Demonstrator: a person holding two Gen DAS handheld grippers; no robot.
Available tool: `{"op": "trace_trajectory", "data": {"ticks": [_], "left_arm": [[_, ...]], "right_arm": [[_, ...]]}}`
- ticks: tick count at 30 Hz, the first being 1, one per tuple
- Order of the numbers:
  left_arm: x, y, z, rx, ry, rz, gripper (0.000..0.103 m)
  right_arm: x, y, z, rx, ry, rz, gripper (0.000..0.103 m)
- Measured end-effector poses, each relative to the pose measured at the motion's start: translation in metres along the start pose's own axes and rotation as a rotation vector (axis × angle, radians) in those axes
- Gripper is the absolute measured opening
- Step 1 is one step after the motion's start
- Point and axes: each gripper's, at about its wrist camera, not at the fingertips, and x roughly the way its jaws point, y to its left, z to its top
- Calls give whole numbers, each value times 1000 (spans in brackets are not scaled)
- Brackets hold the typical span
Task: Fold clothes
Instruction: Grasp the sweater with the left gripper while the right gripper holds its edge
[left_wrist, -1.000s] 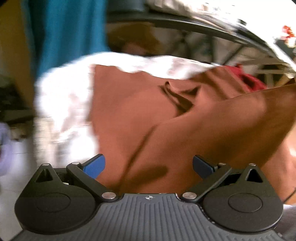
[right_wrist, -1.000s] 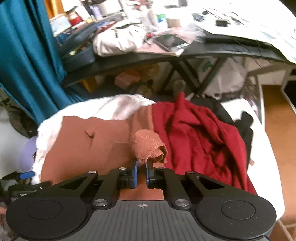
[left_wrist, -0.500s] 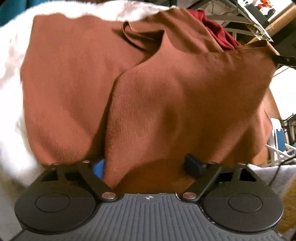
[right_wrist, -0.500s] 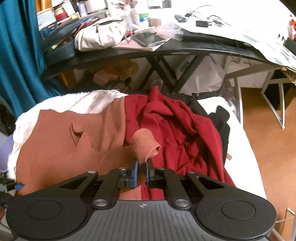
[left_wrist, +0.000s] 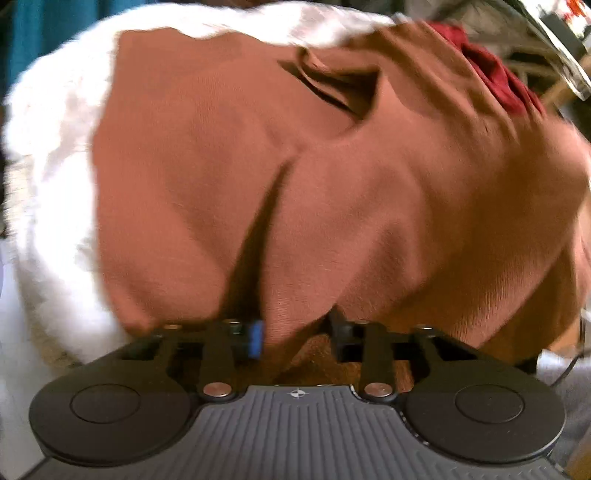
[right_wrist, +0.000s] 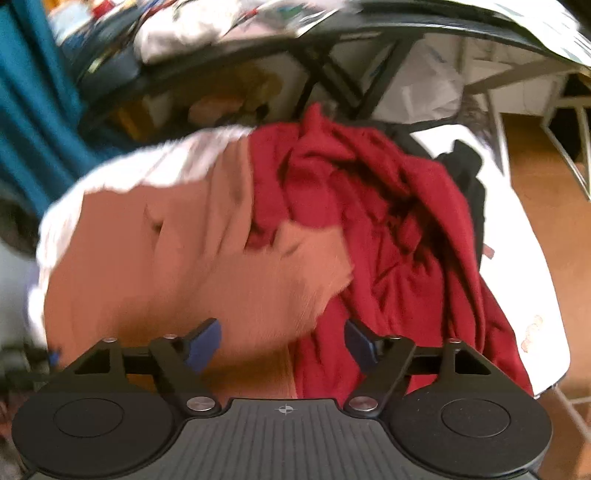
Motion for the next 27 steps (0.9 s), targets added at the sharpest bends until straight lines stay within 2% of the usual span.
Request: {"op": "trace_trajectory", "data": {"ticks": [4,7,8,9,10,11,12,16,18,20,21,22,23,27], "left_arm": [[-48,18,-1,-102,-140,14,12],[-86,26,-2,-188,-242,8,12],[-93,19,0,-203,-264,12,12],[-102,18,-1,-215,-283,16,12],[-110,14,-2,-227,-299,15,11],[-118,11,-4,-239,-310,4,11],[-123,10,-8,-248,-316,-10,12],[-118,8,-27,-251,-276,-8,13],[-99,7,-31,-220,-237,4,16],[-73,7,-31,-157,-198,32,37],[-60,6,-30,-121,-171,53,57],[-48,4,-29,-87,-144,72,66],[-39,3,-29,-57,-121,84,66],[-11,-4,-28,54,-37,121,70]], "right_arm": [[23,18,-16,-124,80,37,74],[40,29,-25,-167,137,51,72],[43,33,-27,-171,147,52,60],[41,35,-26,-169,142,53,53],[36,38,-24,-165,131,55,40],[30,40,-22,-153,120,62,17],[23,42,-18,-137,104,82,11],[-12,64,-3,-163,-31,145,8],[-15,76,0,-199,-46,202,9],[-6,85,-1,-233,-27,237,11],[2,87,-2,-248,-4,241,16],[10,89,-4,-263,24,244,20],[18,90,-8,-276,50,238,27],[34,82,-19,-292,102,198,30]]}}
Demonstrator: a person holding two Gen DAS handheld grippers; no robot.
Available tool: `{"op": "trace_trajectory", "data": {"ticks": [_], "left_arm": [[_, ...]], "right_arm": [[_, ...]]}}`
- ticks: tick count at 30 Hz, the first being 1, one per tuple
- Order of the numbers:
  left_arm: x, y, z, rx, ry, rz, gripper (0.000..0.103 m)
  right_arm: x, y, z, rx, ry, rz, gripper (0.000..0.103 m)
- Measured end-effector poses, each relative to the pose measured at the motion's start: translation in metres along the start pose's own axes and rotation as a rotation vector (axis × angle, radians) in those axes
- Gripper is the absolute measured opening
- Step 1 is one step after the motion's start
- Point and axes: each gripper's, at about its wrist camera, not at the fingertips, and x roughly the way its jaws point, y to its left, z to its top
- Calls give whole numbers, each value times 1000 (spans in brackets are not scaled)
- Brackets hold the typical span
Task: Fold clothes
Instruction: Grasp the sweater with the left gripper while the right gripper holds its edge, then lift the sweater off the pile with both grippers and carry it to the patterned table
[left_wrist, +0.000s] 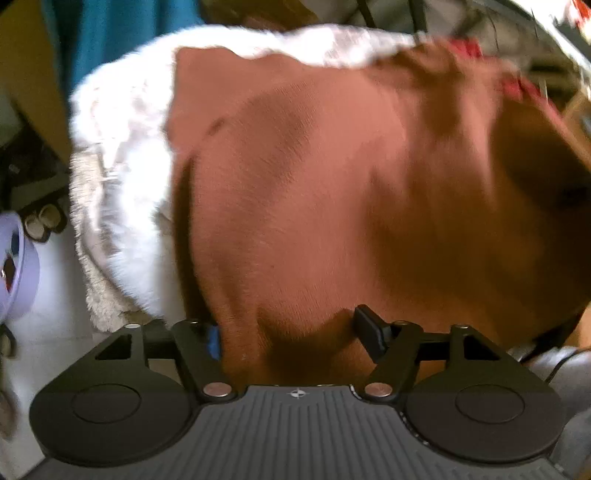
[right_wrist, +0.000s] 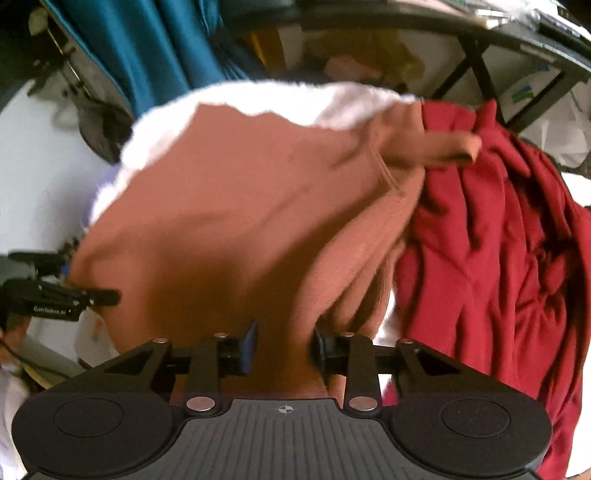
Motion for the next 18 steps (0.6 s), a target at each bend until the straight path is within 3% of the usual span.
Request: {"op": "trace_trajectory", "data": {"ticks": [2,3,4,5,6,8,13,16,18], "left_arm": [[6,0,-2,3,7,-13,70],[7,1,-3,-8,8,-29,63],[6,1,-4,-20,8,-45,37],[5,2,-4,-32,9,-55,23],[0,3,-5,-54,-1,-63,14],[-19,7,-6,-127,-48,-72,12],[-105,14,2,-355,-265,-187,12],[-176,3,20,-388,-484,-220,12],[-220,-6,32,-406,-619,-192,12]], "right_arm": [[-1,-4,-4,4,-3,16,32],[-2,-4,-4,2,0,21,33],[-2,-5,-4,0,4,27,33],[-3,-6,-5,-1,7,32,34],[-5,-6,-3,-3,13,33,27],[-9,-6,2,-6,26,32,8],[-55,-3,38,22,-135,129,8],[-96,8,78,-4,-294,225,8],[-129,11,110,-13,-407,299,8]]}}
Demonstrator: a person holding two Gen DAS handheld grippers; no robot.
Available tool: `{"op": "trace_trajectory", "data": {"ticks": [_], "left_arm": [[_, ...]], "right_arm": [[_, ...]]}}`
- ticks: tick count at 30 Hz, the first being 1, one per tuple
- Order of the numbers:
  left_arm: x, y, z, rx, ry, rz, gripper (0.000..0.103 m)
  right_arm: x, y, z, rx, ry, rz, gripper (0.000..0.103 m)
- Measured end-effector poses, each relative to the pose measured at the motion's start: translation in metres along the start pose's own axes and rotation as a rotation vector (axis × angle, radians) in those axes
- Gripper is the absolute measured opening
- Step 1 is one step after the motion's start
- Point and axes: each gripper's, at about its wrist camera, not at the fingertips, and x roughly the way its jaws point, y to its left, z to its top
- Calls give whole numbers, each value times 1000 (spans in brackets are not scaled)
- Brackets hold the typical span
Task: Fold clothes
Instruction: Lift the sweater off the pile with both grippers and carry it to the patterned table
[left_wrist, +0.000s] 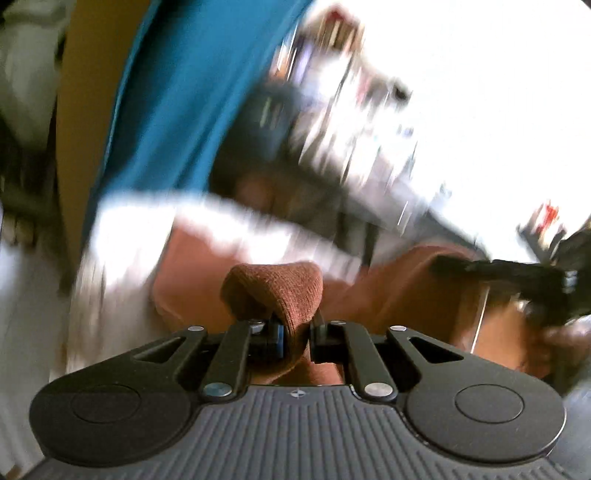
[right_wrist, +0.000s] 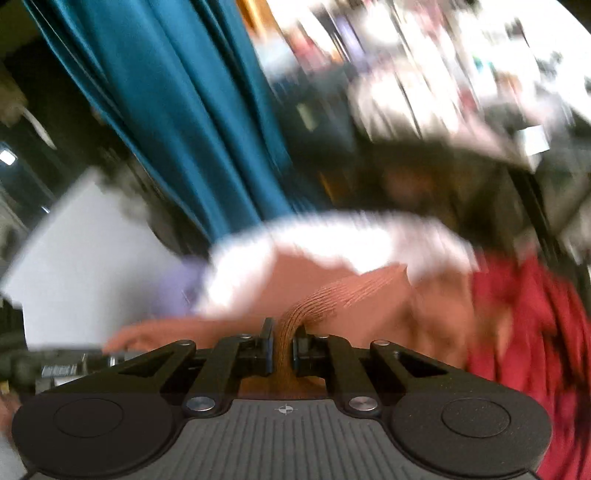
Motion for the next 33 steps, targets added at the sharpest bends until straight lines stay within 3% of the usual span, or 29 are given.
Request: {"op": "trace_trajectory", "data": {"ticks": [3,8,11,15,19,23,26,33], "left_arm": [[-39,-40,37,34,-181,48,12],[-109,-115,69,108,-451,122,12],[-141,-164,73,113,-587,168,12],[-177,-228,72,102,-749,225,12],[-187,-282,52,40,-799,243,12],[-186,-320,22,23,-775,208,12],[-187,-337,1,46,-746,146,12],[-180,-375,-58,194,-667,-101,12]], "right_arm": [[-30,10,65,0,-136,122,8],[-100,22,153,-105,-283,276,8],[-142,20,192,-169,-327,342,8],[-198,3,217,-194,-365,453,8],[-249,-19,228,-236,-376,502,8],[-303,-36,211,-288,-340,486,8],[-345,-45,186,-294,-352,473,8],[-430,-62,105,-291,-370,365,8]]}}
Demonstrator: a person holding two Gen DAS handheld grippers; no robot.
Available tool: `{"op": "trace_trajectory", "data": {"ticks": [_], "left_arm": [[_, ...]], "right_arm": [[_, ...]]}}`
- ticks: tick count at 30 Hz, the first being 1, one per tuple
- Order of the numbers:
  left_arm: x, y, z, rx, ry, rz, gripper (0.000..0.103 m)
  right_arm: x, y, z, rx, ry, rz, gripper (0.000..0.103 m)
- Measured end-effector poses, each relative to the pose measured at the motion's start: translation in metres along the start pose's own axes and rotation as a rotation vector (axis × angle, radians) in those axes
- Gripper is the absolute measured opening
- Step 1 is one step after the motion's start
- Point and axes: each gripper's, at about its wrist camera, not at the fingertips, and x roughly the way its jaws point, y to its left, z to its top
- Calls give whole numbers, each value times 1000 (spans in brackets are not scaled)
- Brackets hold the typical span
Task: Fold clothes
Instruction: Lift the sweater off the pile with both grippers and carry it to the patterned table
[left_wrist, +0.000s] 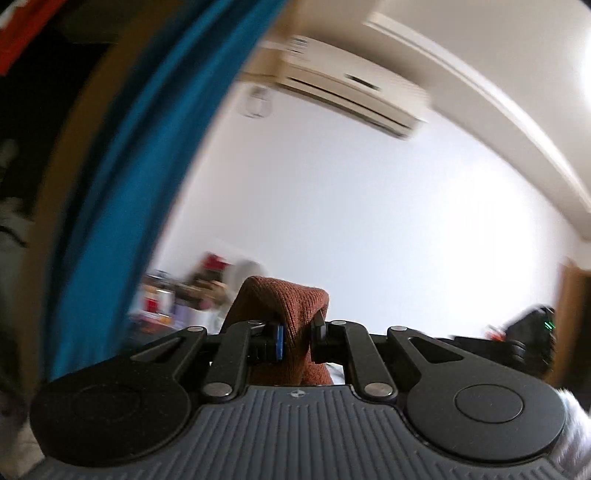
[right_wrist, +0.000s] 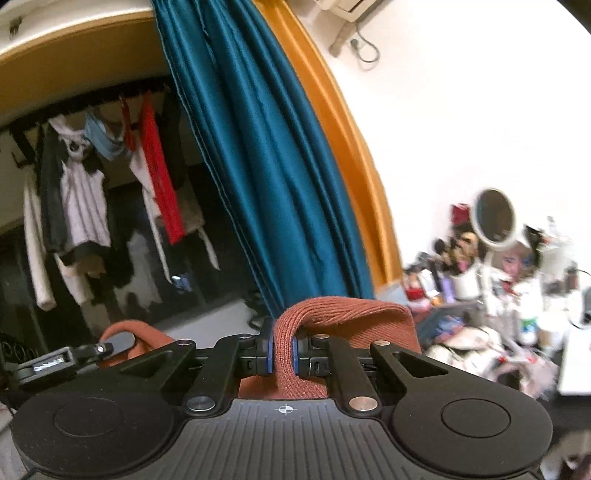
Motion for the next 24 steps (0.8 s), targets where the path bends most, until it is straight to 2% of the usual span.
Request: {"op": "trace_trajectory", "data": {"ticks": [3,6,8,14,17,20,22,24], "left_arm": [[-7,-14,-26,-52,31,-93,12],[0,-23,-42,-144,127,-129,12],[2,-34,-53,-159,183,-153,12],[19,-88,-79,-81,267,-234,12],[34,-135,-93,18,283,-286,12],[53,-191,-103,102,285,-384,12],[72,-230,-113,123,291,-435,12],[98,-266,-122,90,295,-478,12]], "right_arm": [[-27,13,-22,1,68,-42,8],[-59,24,-36,8,126,-84,8],[-81,31,-44,21,155,-111,8],[-149,25,-62,50,149,-185,8],[-181,6,-64,56,148,-223,8],[-222,-19,-61,66,117,-257,8],[-263,-33,-59,54,86,-293,8],[-306,-49,-55,51,47,-329,8]]}}
